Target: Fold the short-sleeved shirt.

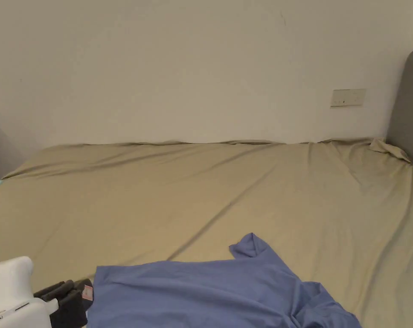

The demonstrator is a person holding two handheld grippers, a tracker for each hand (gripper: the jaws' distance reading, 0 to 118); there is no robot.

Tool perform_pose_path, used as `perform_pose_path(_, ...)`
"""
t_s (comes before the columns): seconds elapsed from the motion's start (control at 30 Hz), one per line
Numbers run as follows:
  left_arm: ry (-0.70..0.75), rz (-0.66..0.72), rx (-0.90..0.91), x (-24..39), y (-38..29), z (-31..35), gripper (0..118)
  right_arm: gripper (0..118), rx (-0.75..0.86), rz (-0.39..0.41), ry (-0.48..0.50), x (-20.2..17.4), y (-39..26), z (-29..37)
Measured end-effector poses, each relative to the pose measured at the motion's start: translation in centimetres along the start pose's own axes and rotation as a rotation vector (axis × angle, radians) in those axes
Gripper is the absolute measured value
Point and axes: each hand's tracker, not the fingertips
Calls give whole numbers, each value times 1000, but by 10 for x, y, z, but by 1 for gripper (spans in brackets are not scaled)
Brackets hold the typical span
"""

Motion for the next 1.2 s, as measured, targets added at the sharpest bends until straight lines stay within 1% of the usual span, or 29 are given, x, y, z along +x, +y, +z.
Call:
perform_pose_path(0.03,-25,-18,-29,-4,0,0,0,4,-7,4,16,-3,0,-2)
perform_pose_path(0.07,5,-12,-65,-4,-3,0,0,4,-11,6,24,-6,1,-4)
perform_pose_path(0.1,61,-55,-32,-4,0,2,0,4,-8,5,26,-9,1,-4)
perform_pose_path(0.17,77,-88,-1,-4,4,3,0,4,-6,-3,41,-12,0,-3)
perform_pose_path(0.23,58,-80,26,-7,10,3,0,4,-19,-1,54,-14,-2,-5)
perform_pose_path(0.33,29,-46,2,-16,19,-23,0,4,-48,19,58,-18,-11,-13)
perform_pose_path(0.43,103,-112,-24,-24,30,-70,0,4,-85,16,60,-20,-23,-30)
perform_pose_path(0.53,118,-94,-109,-43,44,-137,0,4,-134,13,69,-23,-33,-50)
perform_pose_path(0.57,106,-100,-133,-50,48,-160,0,4,-143,21,70,-24,-36,-56)
perform_pose_path(0.63,160,-114,-187,-64,53,-210,0,4,-169,45,72,-27,-44,-70)
perform_pose_path(0.67,184,-141,-229,-72,54,-239,0,4,-189,59,77,-29,-49,-79)
perform_pose_path(0.7,191,-108,-254,-84,53,-266,0,4,-208,71,86,-30,-54,-88)
perform_pose_path(0.73,224,-93,-277,-95,51,-293,5,4,-230,82,89,-31,-59,-97)
perform_pose_path(0.77,261,-116,-349,-103,50,-322,52,4,-262,94,90,-33,-66,-108)
perform_pose_path(0.8,268,-139,-432,-114,46,-350,104,4,-295,102,93,-33,-74,-120)
perform_pose_path(0.83,269,-148,-503,-124,40,-372,118,4,-323,105,93,-34,-81,-130)
perform_pose_path(0.9,340,-110,-494,-141,40,-390,117,4,-353,89,124,-36,-92,-146)
perform_pose_path(0.93,348,-102,-497,-149,39,-399,117,4,-364,78,147,-36,-96,-152)
perform_pose_path(1.03,425,-18,-515,-169,17,-436,118,4,-391,79,149,-40,-109,-168)
perform_pose_path(1.07,425,10,-543,-173,10,-443,118,4,-402,86,149,-42,-113,-172)
perform_pose_path(1.1,401,-9,-555,-174,7,-446,118,4,-413,94,151,-43,-117,-175)
perform_pose_path(1.13,410,-48,-496,-169,9,-439,118,4,-423,99,150,-44,-120,-178)
perform_pose_path(1.17,438,-65,-503,-163,14,-437,112,4,-439,108,146,-46,-123,-182)
perform_pose_path(1.2,436,-67,-498,-158,14,-435,100,4,-465,123,131,-47,-127,-186)
